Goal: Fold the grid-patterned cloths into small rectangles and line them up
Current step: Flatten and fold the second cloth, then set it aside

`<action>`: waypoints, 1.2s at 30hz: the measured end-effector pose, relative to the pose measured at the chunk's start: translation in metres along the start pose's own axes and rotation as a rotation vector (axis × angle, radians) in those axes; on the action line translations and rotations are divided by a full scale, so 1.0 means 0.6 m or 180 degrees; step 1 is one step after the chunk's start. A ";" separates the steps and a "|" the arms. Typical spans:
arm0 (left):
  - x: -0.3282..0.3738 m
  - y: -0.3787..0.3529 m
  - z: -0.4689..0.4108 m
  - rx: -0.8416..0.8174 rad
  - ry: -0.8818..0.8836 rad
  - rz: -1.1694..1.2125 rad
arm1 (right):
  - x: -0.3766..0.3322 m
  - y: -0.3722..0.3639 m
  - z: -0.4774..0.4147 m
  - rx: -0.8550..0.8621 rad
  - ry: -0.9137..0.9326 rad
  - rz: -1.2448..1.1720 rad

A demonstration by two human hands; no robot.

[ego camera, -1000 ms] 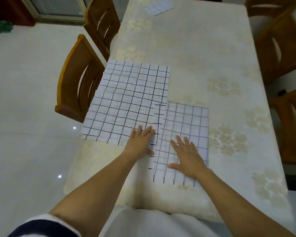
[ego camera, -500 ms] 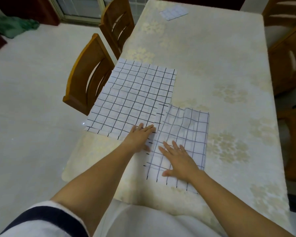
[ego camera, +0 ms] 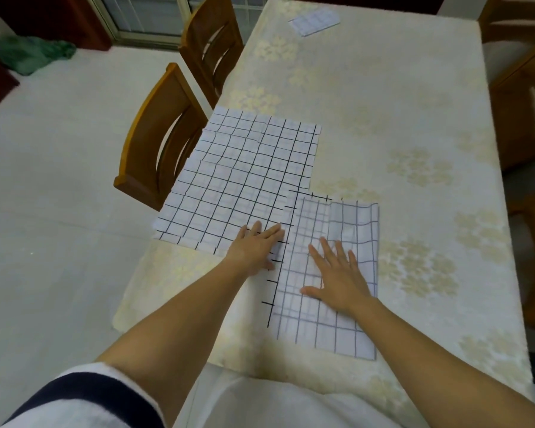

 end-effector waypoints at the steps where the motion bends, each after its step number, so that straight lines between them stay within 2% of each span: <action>1: -0.001 0.000 0.000 0.0008 -0.0008 0.0034 | -0.003 -0.005 0.006 -0.0004 0.0067 0.0064; 14: -0.014 -0.004 -0.010 0.0159 -0.0132 0.0390 | -0.038 0.023 -0.044 0.0011 0.0020 -0.0049; 18: -0.013 -0.001 -0.013 0.0354 -0.0119 0.0316 | -0.034 0.035 -0.036 0.0348 0.0279 -0.0217; 20: -0.008 0.003 -0.011 0.0432 -0.0103 0.0378 | -0.021 0.042 -0.032 0.0507 0.0211 -0.0288; 23: 0.000 0.004 -0.012 0.0508 -0.0110 0.0454 | -0.008 0.033 -0.034 0.0355 0.0094 -0.0114; 29: -0.008 0.002 -0.014 0.0903 0.0022 0.1369 | -0.013 0.026 -0.044 0.0305 0.0073 -0.0136; 36: -0.017 -0.007 -0.018 0.0846 0.0026 0.1343 | -0.024 0.031 -0.050 0.0300 0.0141 -0.0075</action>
Point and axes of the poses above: each hand's wrist, its own z-axis away from the middle knuckle, its own y-axis out of the back of the hand, x = y × z, the point moved 4 cm from there along -z, towards the middle knuckle, and after that the axes turned 10 degrees about -x, right-handed, at the moved point
